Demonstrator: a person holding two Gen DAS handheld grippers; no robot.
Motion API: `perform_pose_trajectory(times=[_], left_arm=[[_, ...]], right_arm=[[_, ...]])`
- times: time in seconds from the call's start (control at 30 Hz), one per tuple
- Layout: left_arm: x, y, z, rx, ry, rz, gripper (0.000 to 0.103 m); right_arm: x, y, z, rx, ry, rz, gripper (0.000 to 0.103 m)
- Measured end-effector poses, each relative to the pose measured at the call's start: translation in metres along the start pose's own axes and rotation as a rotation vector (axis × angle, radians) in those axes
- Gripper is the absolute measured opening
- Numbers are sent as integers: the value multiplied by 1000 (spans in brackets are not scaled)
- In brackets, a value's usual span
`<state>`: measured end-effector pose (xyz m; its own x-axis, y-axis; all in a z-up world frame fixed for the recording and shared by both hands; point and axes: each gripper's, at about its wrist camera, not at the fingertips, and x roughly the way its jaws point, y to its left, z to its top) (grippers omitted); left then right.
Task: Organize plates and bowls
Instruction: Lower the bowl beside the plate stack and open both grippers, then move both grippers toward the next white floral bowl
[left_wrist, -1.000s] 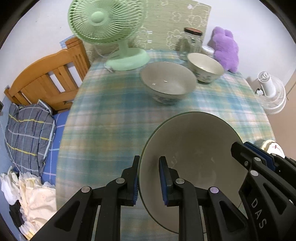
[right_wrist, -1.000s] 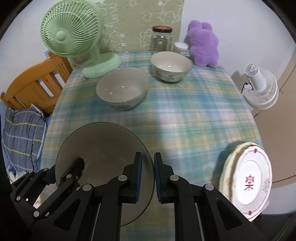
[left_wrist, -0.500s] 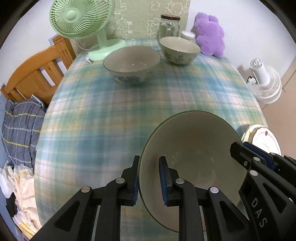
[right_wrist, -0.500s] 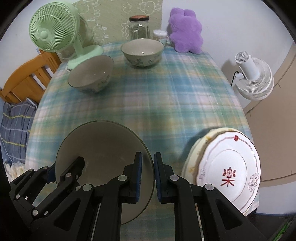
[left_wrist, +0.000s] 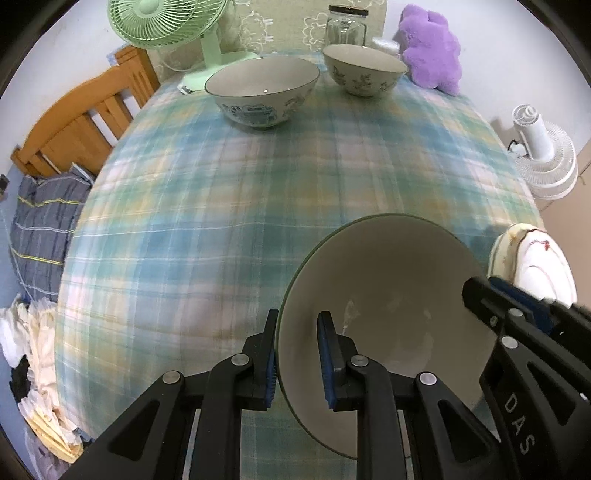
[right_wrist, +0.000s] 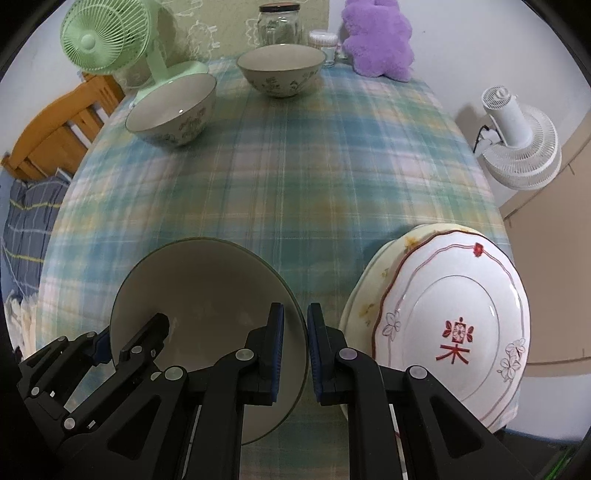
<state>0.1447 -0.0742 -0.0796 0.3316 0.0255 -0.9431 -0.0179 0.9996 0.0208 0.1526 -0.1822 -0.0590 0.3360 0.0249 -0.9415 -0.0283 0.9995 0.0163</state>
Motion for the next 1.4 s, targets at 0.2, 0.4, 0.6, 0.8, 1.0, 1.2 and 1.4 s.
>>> perform_pose_trajectory(times=[0.2,0.4,0.6,0.8,1.0,1.2,1.4], left_arm=[[0,2,-2,-13,2,8,17],[-1,0,-3,-28,2,21,28],[-15,3,-5,-38,-32,19,67],[-35,16,-2,-33,-79,-12,81],[-56,30,12,15,-137,-57,81],[-81,47,35,33,-213,-63,81],[-95,59,62,19,-250,-47,81]], right_arm=[[1,3,1,-33,-4,-4,16],[5,0,2,-31,1,23,16],[1,2,2,-66,-6,115,55],[-21,11,1,-66,-65,119,70],[-46,22,6,-25,-112,95,71],[-75,41,23,-22,-188,53,71],[-92,50,51,0,-239,52,71]])
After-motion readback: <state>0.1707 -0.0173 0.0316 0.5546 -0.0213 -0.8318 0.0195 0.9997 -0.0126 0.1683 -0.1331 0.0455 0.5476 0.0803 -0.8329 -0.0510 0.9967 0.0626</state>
